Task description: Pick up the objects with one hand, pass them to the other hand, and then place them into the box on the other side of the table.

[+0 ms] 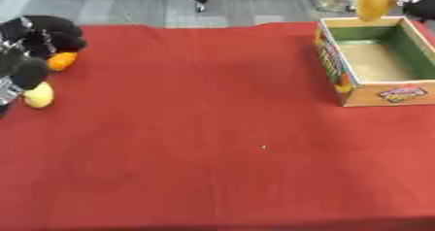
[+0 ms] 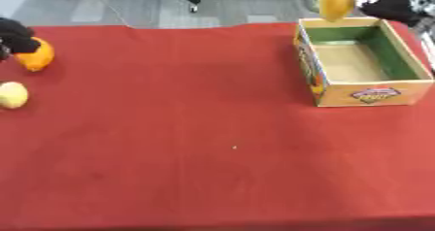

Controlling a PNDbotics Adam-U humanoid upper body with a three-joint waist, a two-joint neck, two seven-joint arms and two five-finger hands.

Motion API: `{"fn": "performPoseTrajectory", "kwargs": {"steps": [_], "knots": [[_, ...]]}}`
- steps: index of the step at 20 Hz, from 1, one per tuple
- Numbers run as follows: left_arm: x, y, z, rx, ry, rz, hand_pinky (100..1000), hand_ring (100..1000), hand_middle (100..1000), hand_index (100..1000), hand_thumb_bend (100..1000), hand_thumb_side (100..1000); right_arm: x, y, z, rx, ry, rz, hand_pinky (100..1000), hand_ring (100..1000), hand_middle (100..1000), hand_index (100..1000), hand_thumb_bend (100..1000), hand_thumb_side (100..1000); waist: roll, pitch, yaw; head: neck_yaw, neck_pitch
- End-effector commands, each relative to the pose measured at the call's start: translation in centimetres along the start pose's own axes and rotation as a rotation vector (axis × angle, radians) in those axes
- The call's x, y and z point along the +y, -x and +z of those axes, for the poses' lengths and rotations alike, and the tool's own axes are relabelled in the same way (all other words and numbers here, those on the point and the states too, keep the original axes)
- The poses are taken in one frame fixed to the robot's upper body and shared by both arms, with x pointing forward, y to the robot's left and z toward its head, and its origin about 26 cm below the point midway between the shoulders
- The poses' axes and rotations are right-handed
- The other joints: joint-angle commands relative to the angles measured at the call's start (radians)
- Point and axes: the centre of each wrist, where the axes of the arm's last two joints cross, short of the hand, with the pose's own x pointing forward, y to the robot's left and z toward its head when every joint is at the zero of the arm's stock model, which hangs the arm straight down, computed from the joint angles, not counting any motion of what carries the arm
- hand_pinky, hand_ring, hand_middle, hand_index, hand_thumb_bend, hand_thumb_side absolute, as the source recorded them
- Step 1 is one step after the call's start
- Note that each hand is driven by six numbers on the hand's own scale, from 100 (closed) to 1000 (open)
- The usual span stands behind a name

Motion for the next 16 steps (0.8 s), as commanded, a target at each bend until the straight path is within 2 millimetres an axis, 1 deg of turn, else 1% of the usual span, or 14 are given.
{"fn": "performPoseTrajectory", "kwargs": {"steps": [1, 3, 5, 7, 9, 10, 11, 12, 13, 14, 15, 16], "knots": [[0.2, -0.6, 0.1, -0.023, -0.025, -0.014, 850, 741, 703, 786, 665, 592, -1.6, 2.5, 0.5, 0.111, 0.039, 0.045, 762, 534, 362, 449, 100, 348, -0.001, 0.007, 0.006, -0.07, 0.004], [0.1, -0.5, 0.1, -0.025, -0.032, -0.003, 850, 741, 702, 785, 664, 592, -1.2, 3.6, 0.9, 0.164, 0.04, 0.055, 765, 538, 366, 460, 100, 336, -0.003, 0.009, 0.014, -0.101, 0.004], [0.0, -0.4, 0.1, -0.03, -0.038, 0.007, 849, 740, 701, 785, 663, 591, -0.6, 4.5, 1.4, 0.205, 0.033, 0.066, 769, 548, 378, 486, 100, 311, -0.003, 0.012, 0.021, -0.121, 0.004], [-0.2, -0.4, 0.0, -0.034, -0.04, 0.017, 849, 740, 701, 785, 663, 592, 0.1, 5.2, 1.9, 0.24, 0.017, 0.087, 771, 561, 396, 532, 100, 283, -0.003, 0.014, 0.029, -0.136, 0.004], [-0.3, -0.4, 0.0, -0.036, -0.038, 0.023, 849, 740, 701, 785, 663, 593, 0.7, 5.8, 2.4, 0.274, -0.002, 0.119, 774, 574, 418, 597, 100, 261, -0.002, 0.015, 0.037, -0.149, 0.004], [-0.3, -0.3, 0.0, -0.037, -0.038, 0.025, 849, 740, 701, 785, 662, 594, 1.0, 6.0, 2.6, 0.289, -0.01, 0.134, 777, 585, 437, 664, 100, 251, -0.001, 0.015, 0.04, -0.154, 0.004], [-0.3, -0.3, 0.0, -0.036, -0.04, 0.026, 849, 740, 701, 785, 662, 594, 1.2, 6.3, 2.9, 0.306, -0.02, 0.147, 778, 590, 444, 696, 100, 243, -0.001, 0.015, 0.043, -0.159, 0.004], [-0.3, -0.3, 0.1, -0.035, -0.041, 0.028, 849, 740, 701, 785, 662, 594, 1.4, 6.5, 3.1, 0.318, -0.027, 0.159, 779, 591, 445, 703, 100, 241, -0.001, 0.014, 0.045, -0.163, 0.004], [-0.4, -0.2, 0.1, -0.032, -0.042, 0.029, 850, 740, 701, 785, 662, 596, 1.5, 6.7, 3.4, 0.332, -0.035, 0.174, 783, 607, 467, 771, 100, 195, -0.001, 0.014, 0.047, -0.167, 0.004], [-0.4, -0.2, 0.2, -0.029, -0.042, 0.03, 850, 741, 701, 785, 662, 597, 1.7, 6.9, 3.6, 0.345, -0.042, 0.189, 785, 617, 483, 807, 100, 222, -0.001, 0.013, 0.048, -0.17, 0.004], [-0.4, -0.1, 0.2, -0.025, -0.043, 0.032, 850, 741, 701, 785, 662, 597, 1.7, 7.1, 3.8, 0.359, -0.051, 0.208, 788, 626, 496, 842, 100, 220, -0.002, 0.013, 0.048, -0.172, 0.004], [-0.4, -0.1, 0.3, -0.022, -0.045, 0.033, 850, 741, 701, 786, 662, 598, 1.7, 7.2, 4.0, 0.371, -0.057, 0.223, 789, 628, 499, 858, 100, 220, -0.003, 0.012, 0.049, -0.173, 0.004]]}}
